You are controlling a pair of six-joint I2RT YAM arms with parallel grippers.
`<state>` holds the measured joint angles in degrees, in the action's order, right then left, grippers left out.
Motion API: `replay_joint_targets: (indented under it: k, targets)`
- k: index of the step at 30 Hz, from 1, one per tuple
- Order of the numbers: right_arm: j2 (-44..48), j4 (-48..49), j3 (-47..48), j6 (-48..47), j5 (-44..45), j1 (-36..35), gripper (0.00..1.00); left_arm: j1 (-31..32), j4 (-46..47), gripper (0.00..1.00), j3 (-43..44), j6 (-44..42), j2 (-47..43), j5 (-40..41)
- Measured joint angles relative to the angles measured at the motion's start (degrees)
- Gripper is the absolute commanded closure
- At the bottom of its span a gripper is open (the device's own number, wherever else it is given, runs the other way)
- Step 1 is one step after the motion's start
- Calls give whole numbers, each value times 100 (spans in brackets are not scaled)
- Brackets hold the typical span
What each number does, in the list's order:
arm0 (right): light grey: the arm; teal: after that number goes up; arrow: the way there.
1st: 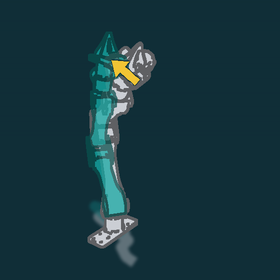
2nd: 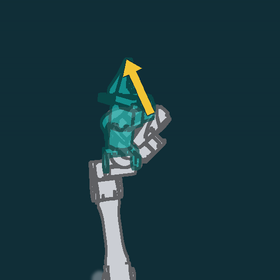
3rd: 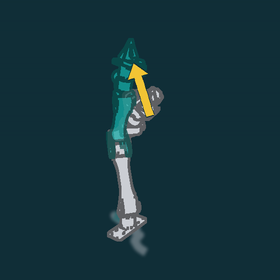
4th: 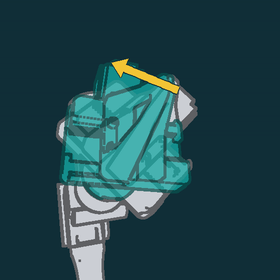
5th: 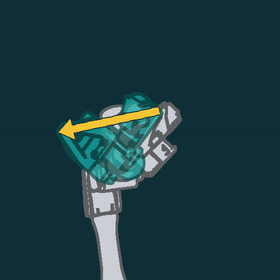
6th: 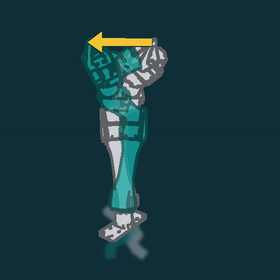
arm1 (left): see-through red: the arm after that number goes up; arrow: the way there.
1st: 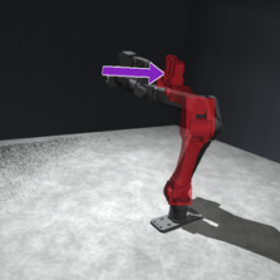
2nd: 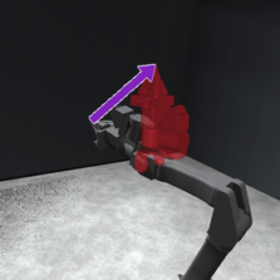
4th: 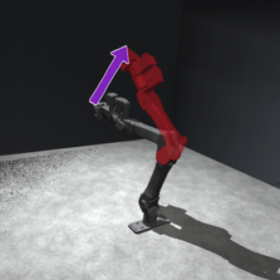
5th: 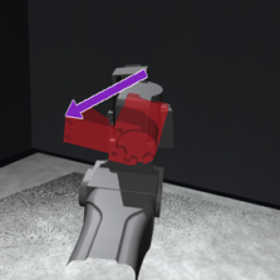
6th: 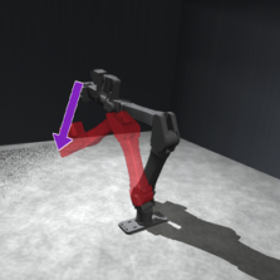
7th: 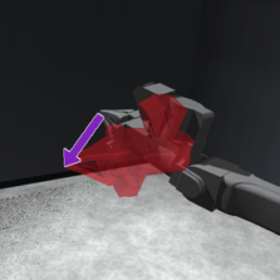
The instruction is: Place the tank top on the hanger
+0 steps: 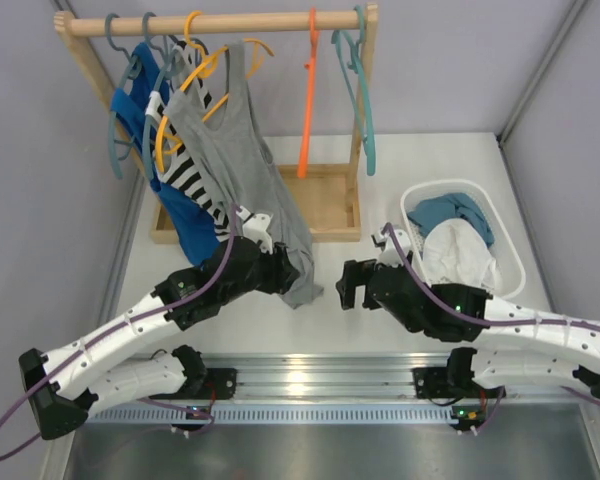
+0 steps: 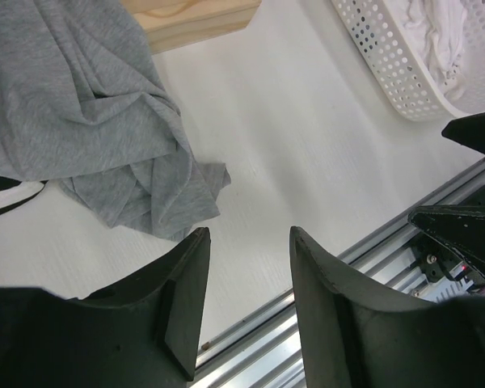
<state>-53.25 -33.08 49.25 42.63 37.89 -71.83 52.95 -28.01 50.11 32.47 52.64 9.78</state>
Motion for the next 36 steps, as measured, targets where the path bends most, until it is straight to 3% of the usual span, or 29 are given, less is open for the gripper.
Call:
replay_joint_targets:
  k: [5, 8, 14, 18, 21, 25, 36]
  targets:
    - [-186, -490, 457, -127, 160, 37, 0, 0, -9, 51, 0, 50, -13, 44]
    - [-315, -584, 846, -354, -68, 562, 0, 0, -7, 51, -7, 66, -66, 68]
    - [-472, -540, 1019, -942, -1552, 3707, 1, 2, -13, 51, -13, 66, -162, 79]
    - [-846, -605, 1121, -1204, -2269, 5283, 0, 4, -17, 51, -13, 66, -164, 66]
    - [-1073, -612, 1119, -1300, -2520, 6063, 0, 4, -17, 51, -11, 66, -164, 33]
    - [-1246, -610, 1104, -1351, -2498, 6620, 2, 4, -17, 51, -11, 66, -186, -22]
    - [-1521, -378, 227, -1700, -2006, 7272, 9, 4, -13, 50, -63, 90, -498, -140]
